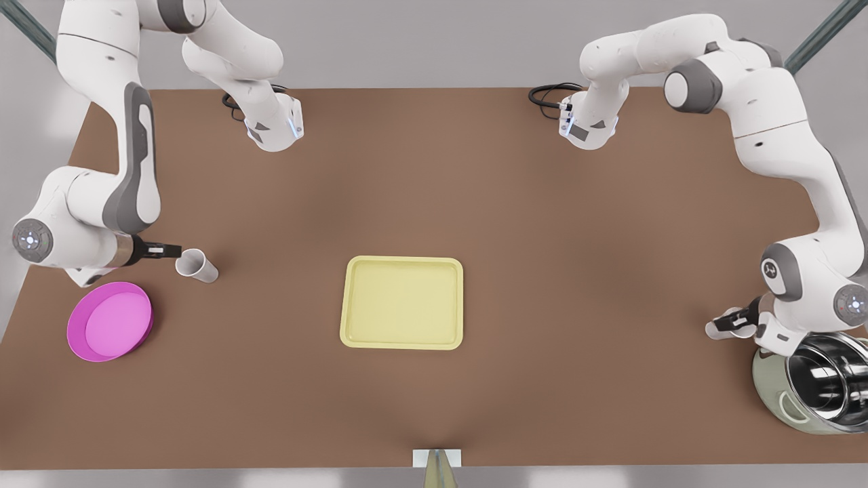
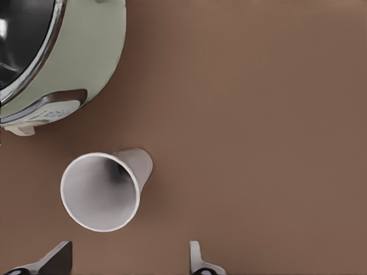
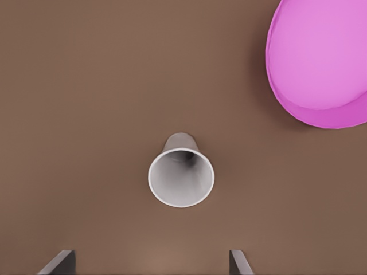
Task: Use both arms to respectively pick up the white IKEA cups from the middle-left and middle-right positions, then place the white IKEA cups onto the middle-middle tray, ensuring that the cups remain upright and do not tip over
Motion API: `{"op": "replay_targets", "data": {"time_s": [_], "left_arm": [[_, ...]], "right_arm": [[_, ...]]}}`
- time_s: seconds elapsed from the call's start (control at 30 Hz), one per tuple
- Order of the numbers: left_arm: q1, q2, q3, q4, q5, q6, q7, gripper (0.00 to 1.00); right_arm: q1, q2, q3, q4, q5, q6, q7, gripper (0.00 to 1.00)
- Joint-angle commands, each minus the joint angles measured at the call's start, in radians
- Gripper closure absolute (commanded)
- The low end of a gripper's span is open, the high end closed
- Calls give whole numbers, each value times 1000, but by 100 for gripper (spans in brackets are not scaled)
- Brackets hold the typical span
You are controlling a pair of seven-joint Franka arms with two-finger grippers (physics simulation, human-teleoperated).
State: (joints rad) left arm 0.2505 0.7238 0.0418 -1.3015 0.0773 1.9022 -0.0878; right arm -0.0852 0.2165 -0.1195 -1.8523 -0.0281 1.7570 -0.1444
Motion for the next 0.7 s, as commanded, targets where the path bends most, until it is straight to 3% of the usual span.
{"op": "replay_targets", "data": {"time_s": [0.0, 0.17, 0.4, 0.5, 0.67], "left_arm": [[18, 26, 1, 7, 7, 198, 117, 0], [21, 59, 1, -12, 4, 146, 112, 0], [21, 109, -2, -19, 4, 146, 96, 3], [21, 120, -8, -19, 4, 146, 28, 43], [27, 109, -8, -18, 1, 143, 36, 72]], "right_arm": [[-5, -26, 0, -79, 19, 226, -35, 0], [-22, -20, -2, -235, 37, 464, -34, 0], [-70, 30, -2, -240, 57, 493, -90, 0], [-84, 60, -2, -245, 57, 495, -98, 0], [-91, 93, 0, -265, 56, 501, -98, 0]]}}
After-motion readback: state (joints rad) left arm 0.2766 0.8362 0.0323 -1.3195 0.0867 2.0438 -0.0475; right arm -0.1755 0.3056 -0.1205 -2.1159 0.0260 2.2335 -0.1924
